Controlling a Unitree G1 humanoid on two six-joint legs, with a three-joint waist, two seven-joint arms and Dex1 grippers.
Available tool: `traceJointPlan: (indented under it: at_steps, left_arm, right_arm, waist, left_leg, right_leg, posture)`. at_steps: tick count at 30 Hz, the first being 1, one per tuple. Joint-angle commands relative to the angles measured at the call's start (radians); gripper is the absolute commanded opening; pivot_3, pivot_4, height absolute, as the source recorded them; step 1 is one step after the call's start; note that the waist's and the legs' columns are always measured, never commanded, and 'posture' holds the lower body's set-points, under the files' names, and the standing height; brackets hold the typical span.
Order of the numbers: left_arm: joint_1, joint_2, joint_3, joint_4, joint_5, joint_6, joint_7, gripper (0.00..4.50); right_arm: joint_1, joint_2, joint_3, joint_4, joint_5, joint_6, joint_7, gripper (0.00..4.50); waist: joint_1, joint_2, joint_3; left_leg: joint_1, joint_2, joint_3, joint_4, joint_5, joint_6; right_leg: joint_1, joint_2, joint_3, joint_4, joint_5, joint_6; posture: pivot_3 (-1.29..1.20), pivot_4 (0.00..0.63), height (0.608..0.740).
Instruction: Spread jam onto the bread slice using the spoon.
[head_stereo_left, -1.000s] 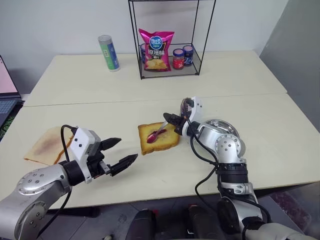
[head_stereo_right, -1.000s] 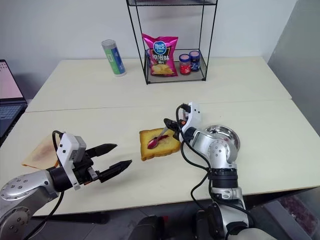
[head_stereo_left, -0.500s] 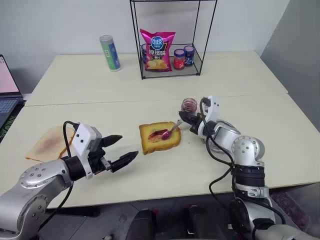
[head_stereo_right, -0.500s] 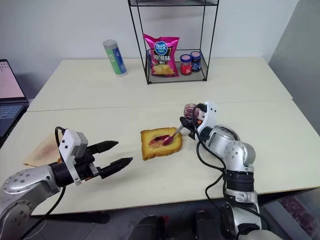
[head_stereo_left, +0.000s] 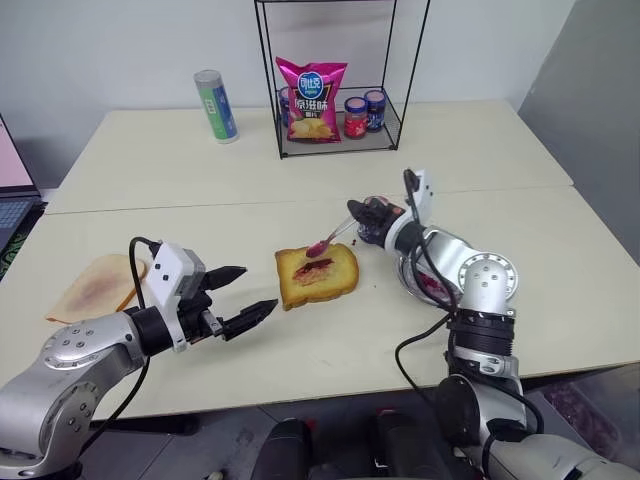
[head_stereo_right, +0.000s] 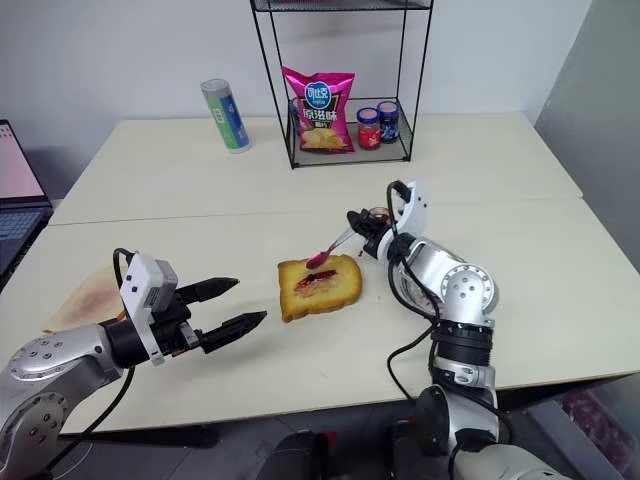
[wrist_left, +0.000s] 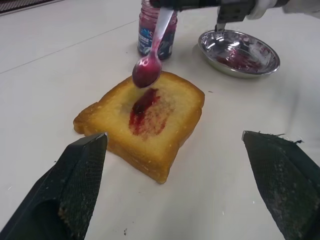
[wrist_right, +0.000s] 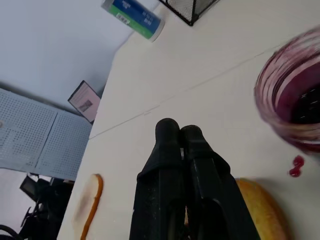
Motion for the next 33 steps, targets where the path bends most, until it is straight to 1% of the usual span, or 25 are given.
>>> traceJointPlan:
  at_steps: [1,6,11,17,24,27,30,33]
  left_arm:
    - [-0.006,0.019,0.01,-0.023,0.003,-0.017,0.0,4.5]
    - [-0.003,0.021,0.014,-0.025,0.004,-0.015,-0.002,4.5]
    - [-0.004,0.024,0.011,-0.018,0.011,-0.019,-0.008,4.5]
    - [-0.019,0.022,-0.004,-0.005,0.018,-0.025,-0.013,4.5]
    - [-0.053,0.027,-0.027,0.026,0.03,-0.034,-0.026,4.5]
    - [-0.068,0.029,-0.036,0.037,0.033,-0.037,-0.035,4.5]
    - [-0.087,0.039,-0.044,0.048,0.032,-0.038,-0.051,4.5]
    - [-0.138,0.069,-0.072,0.075,0.031,-0.041,-0.1,4.5]
  right_arm:
    - [-0.019,0.01,0.032,0.043,-0.036,-0.07,0.018,0.03]
    - [0.006,-0.001,0.055,0.053,-0.059,-0.072,0.028,0.03]
    - [0.067,-0.056,0.074,0.011,-0.079,-0.045,0.041,0.03]
    - [0.117,-0.106,0.053,-0.054,-0.067,-0.004,0.036,0.03]
    - [0.126,-0.123,0.023,-0.103,-0.034,0.031,0.018,0.03]
    - [0.106,-0.1,-0.016,-0.131,0.039,0.056,0.018,0.03]
    - [0.08,-0.075,-0.075,-0.173,0.17,0.09,0.014,0.03]
    - [0.075,-0.09,-0.112,-0.248,0.288,0.11,0.005,0.03]
  waist:
    - [0.0,0.0,0.0]
    - [0.0,0.0,0.0]
    - [0.0,0.0,0.0]
    - [0.001,0.0,0.0]
    - [0.003,0.0,0.0]
    - [0.003,0.0,0.0]
    - [0.002,0.0,0.0]
    - [0.001,0.0,0.0]
  left_leg:
    - [0.0,0.0,0.0,0.0,0.0,0.0]
    - [0.0,0.0,0.0,0.0,0.0,0.0]
    - [0.0,0.0,0.0,0.0,0.0,0.0]
    - [0.001,0.0,0.0,0.001,0.0,0.0]
    - [0.001,0.0,0.0,0.001,0.0,0.0]
    - [0.001,0.0,0.0,0.001,0.0,0.0]
    - [0.0,0.0,0.0,0.001,0.0,0.0]
    - [0.0,0.0,0.0,0.0,0.0,0.0]
  right_leg:
    - [0.0,0.0,0.0,0.0,0.0,0.0]
    - [0.0,0.0,0.0,0.0,0.0,0.0]
    - [0.0,0.0,0.0,0.0,0.0,0.0]
    - [0.001,0.0,0.0,0.0,-0.002,-0.003]
    - [0.001,0.0,0.0,0.0,-0.001,-0.002]
    - [0.001,0.0,0.0,0.0,-0.001,-0.002]
    - [0.001,0.0,0.0,0.0,-0.001,-0.001]
    - [0.0,0.0,0.0,0.0,0.0,0.0]
  posture:
    - [0.0,0.15,0.74]
    - [0.0,0.15,0.74]
    - [0.0,0.15,0.74]
    - [0.0,0.15,0.74]
    - [0.0,0.15,0.74]
    - [0.0,0.15,0.74]
    - [0.0,0.15,0.74]
    - [0.0,0.15,0.74]
